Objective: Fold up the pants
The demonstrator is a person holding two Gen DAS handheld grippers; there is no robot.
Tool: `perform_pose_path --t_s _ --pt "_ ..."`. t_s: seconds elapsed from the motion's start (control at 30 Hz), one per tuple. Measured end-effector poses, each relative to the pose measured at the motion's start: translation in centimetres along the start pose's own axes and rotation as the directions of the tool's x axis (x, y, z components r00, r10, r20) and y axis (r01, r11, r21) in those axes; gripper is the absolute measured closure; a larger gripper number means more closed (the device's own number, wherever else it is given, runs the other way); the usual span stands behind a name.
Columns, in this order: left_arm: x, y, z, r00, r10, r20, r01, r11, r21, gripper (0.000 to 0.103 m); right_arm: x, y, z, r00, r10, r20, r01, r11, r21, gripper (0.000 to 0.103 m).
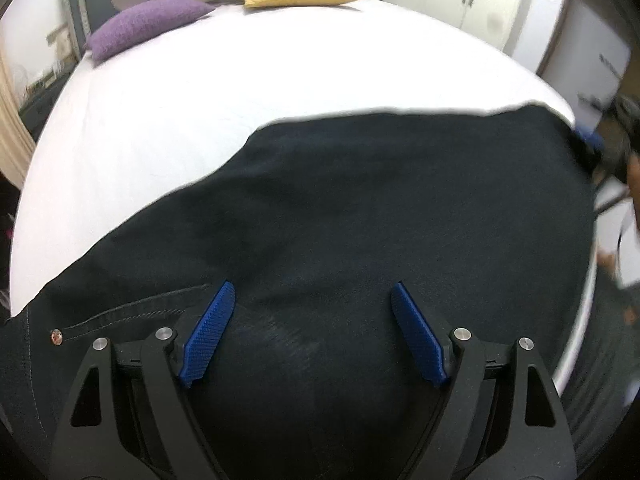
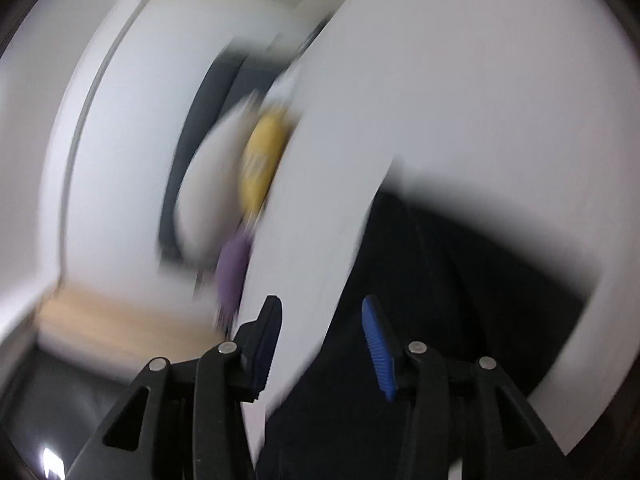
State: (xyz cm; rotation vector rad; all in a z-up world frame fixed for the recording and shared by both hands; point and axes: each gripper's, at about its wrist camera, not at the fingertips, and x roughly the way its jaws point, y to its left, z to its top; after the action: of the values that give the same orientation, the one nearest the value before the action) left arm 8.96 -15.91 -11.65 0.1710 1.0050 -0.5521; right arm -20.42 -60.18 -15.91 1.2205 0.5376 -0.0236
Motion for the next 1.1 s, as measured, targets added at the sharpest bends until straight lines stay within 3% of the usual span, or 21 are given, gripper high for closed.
perform_pose_path --t_s 0.03,0.1,0.13,0.17,0.2,0.27,0.33,0.37,0.47,0.5,0.53,0.6,0.67,0.73,0.83,0.97,1.1 --pt "-0.8 -0.9 1.3 0.998 -0.050 0.041 0.050 0.999 -0.013 0.022 1.3 0.5 -2.1 0.998 0.019 -0.067 -0.020 1.000 -0.016 0.057" --pt "-1.4 -3.1 3.6 0.992 -0.084 0.097 0.081 0.996 0.028 0.021 4.4 0.0 -5.7 0.982 0.005 -0.187 -0.009 1.000 -0.018 0.057" --pt "-1.2 -4.4 4.6 0.990 -0.098 0.105 0.091 0.994 0.065 0.016 4.9 -1.1 -6.6 0.980 -0.042 -0.196 0.039 0.999 -0.018 0.068" --pt "-0.5 -5.7 5.6 0.989 -0.113 0.096 0.103 0.989 0.108 0.014 4.6 -2.1 -6.6 0.980 -0.083 -0.178 0.081 0.997 -0.018 0.099" --pt "0.7 -6.7 6.5 0.989 -0.127 0.079 0.115 0.983 0.143 0.014 4.2 -3.2 -6.4 0.979 -0.099 -0.180 0.104 0.995 0.015 0.103" --pt "4.0 -7.3 7.6 0.993 -0.116 0.013 0.113 0.982 0.150 0.014 2.7 -5.1 -5.8 0.984 -0.038 -0.173 0.057 0.992 0.109 0.103" --pt "7.6 -6.1 8.2 0.996 -0.070 -0.058 0.076 0.990 0.121 0.014 -0.4 -6.3 -4.8 0.990 -0.101 -0.103 0.110 0.991 0.083 0.103" --pt "8.8 -4.9 8.2 0.997 -0.049 -0.063 0.055 0.993 0.101 0.014 -1.7 -7.1 -4.4 0.992 -0.101 -0.073 0.108 0.989 0.098 0.103" --pt "8.3 -1.9 8.7 0.993 -0.113 -0.036 0.113 0.993 0.017 0.014 -6.7 -10.3 -3.6 0.993 -0.115 0.026 0.108 0.975 0.193 0.103" --pt "7.8 -1.2 8.7 0.997 -0.073 -0.031 0.074 0.997 0.031 0.014 -8.8 -11.0 -2.9 0.988 -0.135 0.078 0.117 0.974 0.192 0.103" --pt "7.4 -0.1 8.4 0.999 0.013 -0.030 -0.011 0.999 0.044 0.014 -10.3 -11.4 -2.7 0.982 -0.158 0.107 0.135 0.971 0.199 0.103" --pt "6.5 2.1 7.7 0.999 0.035 -0.033 -0.035 0.999 0.005 0.014 -14.0 -12.1 -2.6 0.966 -0.187 0.180 0.146 0.964 0.223 0.084" --pt "4.8 3.9 6.9 0.995 0.095 -0.015 -0.096 0.993 -0.066 0.014 -16.3 -12.2 -3.0 0.962 -0.154 0.225 0.104 0.970 0.221 0.062" --pt "3.2 4.0 6.4 0.997 0.070 0.018 -0.068 0.992 -0.109 0.014 -15.8 -10.9 -3.2 0.966 -0.123 0.229 0.079 0.978 0.194 0.057" --pt "2.3 1.2 6.5 0.998 -0.020 0.058 0.028 0.991 -0.129 0.014 -14.2 -10.8 -2.5 0.977 -0.091 0.193 0.052 0.978 0.200 0.055" --pt "3.0 -5.1 7.6 0.989 -0.140 0.056 0.143 0.988 -0.065 0.014 -10.2 -10.9 -2.5 0.987 -0.061 0.147 0.020 0.965 0.261 0.055" --pt "5.4 -9.1 7.9 0.987 -0.162 0.009 0.161 0.987 0.025 0.014 -5.8 -10.7 -1.1 0.985 -0.013 0.172 -0.037 0.957 0.289 0.054"
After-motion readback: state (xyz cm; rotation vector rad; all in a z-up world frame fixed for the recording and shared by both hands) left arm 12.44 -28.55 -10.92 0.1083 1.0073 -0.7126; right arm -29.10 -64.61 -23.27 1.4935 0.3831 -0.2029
